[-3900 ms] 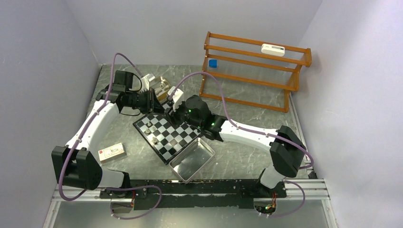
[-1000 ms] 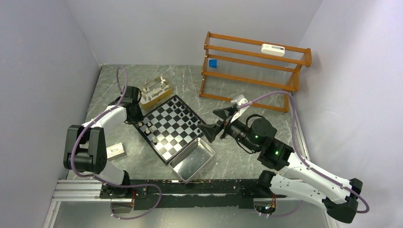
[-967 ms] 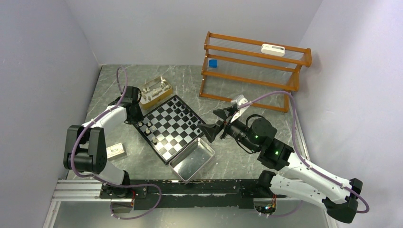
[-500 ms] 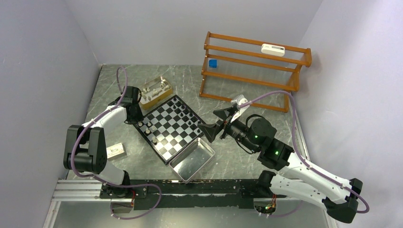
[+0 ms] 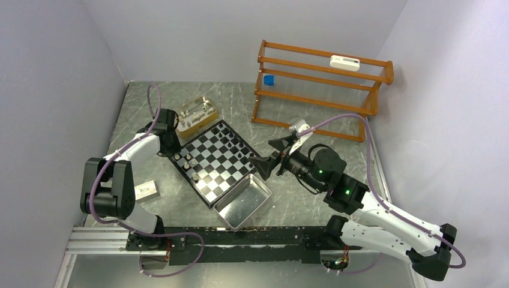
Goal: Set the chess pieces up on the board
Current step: Place the chess piece on the chessboard.
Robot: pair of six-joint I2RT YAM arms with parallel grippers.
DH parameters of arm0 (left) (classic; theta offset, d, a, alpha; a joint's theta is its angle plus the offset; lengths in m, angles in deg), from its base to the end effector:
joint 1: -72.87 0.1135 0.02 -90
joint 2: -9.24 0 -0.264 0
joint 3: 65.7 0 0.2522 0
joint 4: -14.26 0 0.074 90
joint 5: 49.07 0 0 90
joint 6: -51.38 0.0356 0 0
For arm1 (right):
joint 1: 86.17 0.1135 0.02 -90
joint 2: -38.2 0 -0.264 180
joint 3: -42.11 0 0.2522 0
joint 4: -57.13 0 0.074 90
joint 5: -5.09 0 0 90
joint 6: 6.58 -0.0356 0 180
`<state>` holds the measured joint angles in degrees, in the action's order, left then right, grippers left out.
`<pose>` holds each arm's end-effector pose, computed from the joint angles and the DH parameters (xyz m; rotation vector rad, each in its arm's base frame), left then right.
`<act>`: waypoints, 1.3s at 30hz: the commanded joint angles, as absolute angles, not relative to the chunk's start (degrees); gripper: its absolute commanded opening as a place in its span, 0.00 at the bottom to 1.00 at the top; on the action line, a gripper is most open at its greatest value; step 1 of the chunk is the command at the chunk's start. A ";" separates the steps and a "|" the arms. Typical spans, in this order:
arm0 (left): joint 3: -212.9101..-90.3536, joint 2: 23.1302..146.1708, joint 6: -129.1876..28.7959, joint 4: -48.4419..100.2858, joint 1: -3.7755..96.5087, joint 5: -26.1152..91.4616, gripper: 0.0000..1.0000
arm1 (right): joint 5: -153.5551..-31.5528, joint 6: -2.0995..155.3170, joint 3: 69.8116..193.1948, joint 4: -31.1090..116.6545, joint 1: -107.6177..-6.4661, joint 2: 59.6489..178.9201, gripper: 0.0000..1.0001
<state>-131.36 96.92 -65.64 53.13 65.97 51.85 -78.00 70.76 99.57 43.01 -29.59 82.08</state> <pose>0.2948 -0.0289 0.1875 -0.5180 2.5504 0.0408 0.1050 0.1514 0.3547 -0.5231 1.5599 0.8427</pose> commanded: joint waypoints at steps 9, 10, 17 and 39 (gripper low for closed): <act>-133.17 97.85 -65.51 52.57 66.10 52.22 0.16 | -77.75 70.68 99.69 43.63 -29.71 81.49 1.00; -133.16 97.76 -65.50 52.55 66.10 52.32 0.16 | -77.73 70.57 99.60 43.63 -29.68 81.35 1.00; -132.98 97.26 -65.53 52.64 66.10 52.73 0.17 | -77.67 70.48 99.30 43.63 -29.66 80.99 1.00; -150.09 97.56 -58.75 58.73 66.10 45.19 0.36 | -77.05 68.19 99.74 40.23 -29.70 81.26 1.00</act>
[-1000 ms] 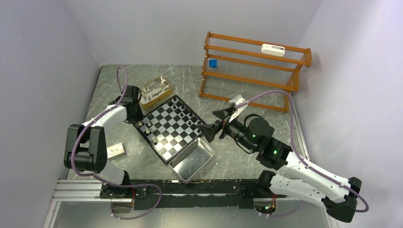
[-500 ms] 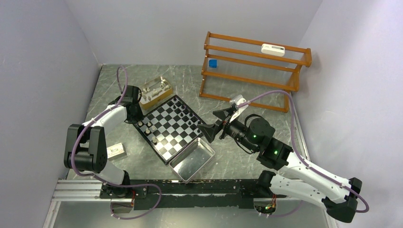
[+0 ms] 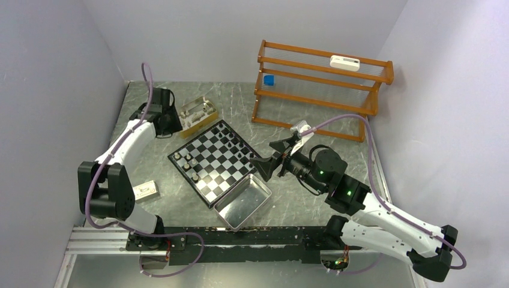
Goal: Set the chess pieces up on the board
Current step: Place the chess piece on the chessboard, then pick up the chess piece from the storage box.
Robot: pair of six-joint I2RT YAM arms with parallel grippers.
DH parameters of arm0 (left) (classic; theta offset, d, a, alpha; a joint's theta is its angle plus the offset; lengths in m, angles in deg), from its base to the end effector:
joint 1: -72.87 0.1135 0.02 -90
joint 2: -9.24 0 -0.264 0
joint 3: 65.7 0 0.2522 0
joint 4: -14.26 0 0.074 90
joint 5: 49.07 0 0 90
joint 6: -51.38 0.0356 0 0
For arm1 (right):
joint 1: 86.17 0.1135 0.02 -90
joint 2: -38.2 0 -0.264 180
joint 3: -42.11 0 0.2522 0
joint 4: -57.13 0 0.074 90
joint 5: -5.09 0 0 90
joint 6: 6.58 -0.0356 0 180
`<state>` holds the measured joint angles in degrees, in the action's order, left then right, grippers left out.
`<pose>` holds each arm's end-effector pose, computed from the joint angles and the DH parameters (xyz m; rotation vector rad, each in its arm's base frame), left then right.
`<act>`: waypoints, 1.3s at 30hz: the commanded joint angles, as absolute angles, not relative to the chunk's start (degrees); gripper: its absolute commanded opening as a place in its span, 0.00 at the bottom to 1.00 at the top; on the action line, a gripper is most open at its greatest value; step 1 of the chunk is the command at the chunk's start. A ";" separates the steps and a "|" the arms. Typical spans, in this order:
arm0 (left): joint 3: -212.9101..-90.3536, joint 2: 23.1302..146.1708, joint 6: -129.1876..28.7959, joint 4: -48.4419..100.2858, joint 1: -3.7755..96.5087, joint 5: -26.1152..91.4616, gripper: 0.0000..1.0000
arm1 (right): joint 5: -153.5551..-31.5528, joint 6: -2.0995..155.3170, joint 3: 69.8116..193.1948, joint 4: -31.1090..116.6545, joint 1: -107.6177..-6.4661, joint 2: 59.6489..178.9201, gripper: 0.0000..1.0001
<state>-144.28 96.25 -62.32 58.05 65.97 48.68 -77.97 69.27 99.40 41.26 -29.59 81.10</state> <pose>0.3209 -0.0340 0.2538 -0.4176 2.4360 -0.0617 0.1028 0.1480 0.3531 -0.5098 1.5848 0.8552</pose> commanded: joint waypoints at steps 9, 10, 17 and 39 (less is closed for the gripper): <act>-168.84 115.42 -53.26 59.23 66.10 44.27 0.24 | -76.14 67.12 102.72 38.93 -29.69 84.57 1.00; -169.90 116.90 -52.60 58.66 66.10 44.35 0.24 | -75.84 67.03 103.10 38.81 -29.67 84.93 1.00; -175.81 125.99 -48.58 54.73 66.08 43.74 0.24 | -75.67 66.45 104.90 40.29 -29.73 88.12 1.00; -180.83 135.96 -46.09 49.25 66.03 50.00 0.28 | -75.36 68.57 107.71 40.64 -29.69 91.15 1.00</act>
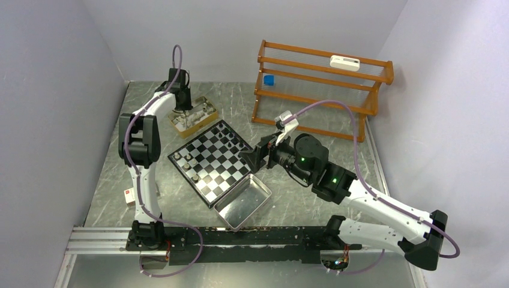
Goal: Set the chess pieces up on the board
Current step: Pick up the chess piece from the storage box.
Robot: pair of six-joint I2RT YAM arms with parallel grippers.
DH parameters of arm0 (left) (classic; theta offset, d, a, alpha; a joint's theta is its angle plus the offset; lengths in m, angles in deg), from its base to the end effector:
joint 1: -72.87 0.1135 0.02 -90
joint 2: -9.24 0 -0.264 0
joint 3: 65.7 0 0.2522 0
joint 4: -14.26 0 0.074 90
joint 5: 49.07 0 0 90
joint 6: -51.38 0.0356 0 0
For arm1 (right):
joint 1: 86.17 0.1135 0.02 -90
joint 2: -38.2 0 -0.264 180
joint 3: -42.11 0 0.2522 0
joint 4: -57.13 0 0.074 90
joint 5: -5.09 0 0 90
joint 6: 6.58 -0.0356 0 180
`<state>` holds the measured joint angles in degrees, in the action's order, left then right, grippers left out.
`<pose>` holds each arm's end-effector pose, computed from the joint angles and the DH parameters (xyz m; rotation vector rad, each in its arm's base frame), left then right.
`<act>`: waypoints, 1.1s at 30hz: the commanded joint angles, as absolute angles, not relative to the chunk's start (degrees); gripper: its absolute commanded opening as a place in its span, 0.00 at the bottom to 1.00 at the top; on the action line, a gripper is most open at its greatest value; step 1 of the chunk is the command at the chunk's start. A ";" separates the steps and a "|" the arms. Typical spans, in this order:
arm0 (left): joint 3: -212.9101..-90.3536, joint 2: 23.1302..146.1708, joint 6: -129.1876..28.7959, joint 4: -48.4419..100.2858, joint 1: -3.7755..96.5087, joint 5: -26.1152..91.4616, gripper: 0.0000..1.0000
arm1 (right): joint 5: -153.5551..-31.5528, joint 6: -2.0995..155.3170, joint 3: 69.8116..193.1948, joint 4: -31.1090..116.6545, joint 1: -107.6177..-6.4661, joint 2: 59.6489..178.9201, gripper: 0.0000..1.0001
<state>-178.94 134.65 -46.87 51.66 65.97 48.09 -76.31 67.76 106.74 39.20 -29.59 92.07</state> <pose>0.4874 -0.0545 0.1923 -0.0845 2.4256 0.0327 0.1259 0.1811 0.3602 -0.5053 1.6881 0.8074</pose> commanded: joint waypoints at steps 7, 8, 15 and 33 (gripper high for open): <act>-182.15 138.04 -45.84 49.24 66.01 49.97 0.26 | -74.87 68.87 107.37 40.22 -29.72 90.43 1.00; -181.98 138.02 -45.76 48.93 66.01 49.84 0.26 | -74.85 68.92 107.45 40.21 -29.70 90.41 1.00; -182.98 139.22 -45.56 48.89 66.01 49.52 0.25 | -74.80 69.21 107.55 40.38 -29.72 90.76 1.00; -181.97 137.75 -46.06 48.49 65.75 47.73 0.16 | -74.54 69.59 106.25 40.54 -29.70 89.77 1.00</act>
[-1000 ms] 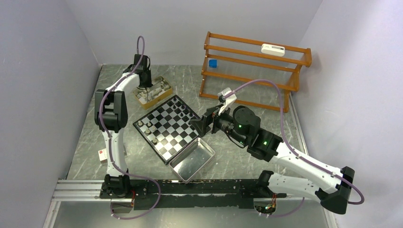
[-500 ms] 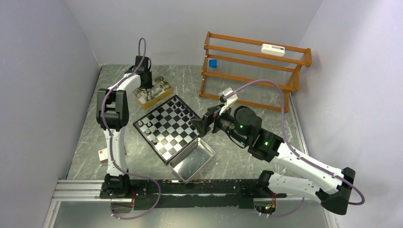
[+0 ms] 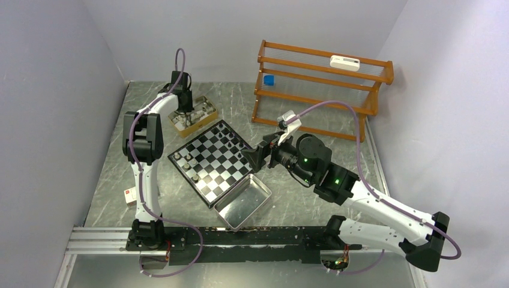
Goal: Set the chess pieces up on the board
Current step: Pick up the chess piece from the storage box.
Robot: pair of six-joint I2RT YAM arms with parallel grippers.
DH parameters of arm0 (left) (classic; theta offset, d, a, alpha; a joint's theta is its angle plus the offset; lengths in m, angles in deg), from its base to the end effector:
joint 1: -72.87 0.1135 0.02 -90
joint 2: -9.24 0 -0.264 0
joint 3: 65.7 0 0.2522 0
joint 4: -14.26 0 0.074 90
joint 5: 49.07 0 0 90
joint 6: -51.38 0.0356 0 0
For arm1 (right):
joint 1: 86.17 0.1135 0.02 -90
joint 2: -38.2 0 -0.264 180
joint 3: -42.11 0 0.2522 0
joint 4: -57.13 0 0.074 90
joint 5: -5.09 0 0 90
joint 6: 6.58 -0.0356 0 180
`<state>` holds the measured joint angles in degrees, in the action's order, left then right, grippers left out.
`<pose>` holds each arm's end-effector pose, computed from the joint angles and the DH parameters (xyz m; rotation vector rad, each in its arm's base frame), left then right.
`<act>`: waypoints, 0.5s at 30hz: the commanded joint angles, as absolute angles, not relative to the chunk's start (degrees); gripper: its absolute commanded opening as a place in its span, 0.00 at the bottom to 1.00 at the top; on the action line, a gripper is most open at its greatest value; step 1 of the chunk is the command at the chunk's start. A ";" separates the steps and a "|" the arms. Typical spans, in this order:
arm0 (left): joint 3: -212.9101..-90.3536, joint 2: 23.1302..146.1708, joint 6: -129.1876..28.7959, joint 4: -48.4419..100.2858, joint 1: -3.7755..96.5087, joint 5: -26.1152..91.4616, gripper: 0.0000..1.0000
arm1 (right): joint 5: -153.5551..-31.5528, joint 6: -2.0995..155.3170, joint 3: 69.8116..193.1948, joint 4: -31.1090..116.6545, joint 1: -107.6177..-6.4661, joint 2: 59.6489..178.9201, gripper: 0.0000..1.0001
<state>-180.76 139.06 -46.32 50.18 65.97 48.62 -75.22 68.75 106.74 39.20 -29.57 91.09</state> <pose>0.4991 -0.0556 0.1675 -0.0758 2.4439 0.0520 0.1240 0.1771 0.3636 -0.4976 1.6676 0.7877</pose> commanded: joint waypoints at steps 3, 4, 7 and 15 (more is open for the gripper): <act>-181.50 136.58 -46.57 48.91 65.75 47.24 0.15 | -74.31 69.61 105.99 40.39 -29.70 89.39 1.00; -181.04 136.19 -46.75 48.94 65.75 46.86 0.15 | -74.38 69.55 105.97 40.30 -29.70 89.24 1.00; -180.03 135.11 -47.28 49.39 65.75 46.55 0.14 | -74.53 69.38 105.73 40.08 -29.66 88.66 1.00; -177.85 131.58 -49.14 51.36 65.75 44.36 0.14 | -74.49 68.92 104.74 40.11 -29.66 87.43 1.00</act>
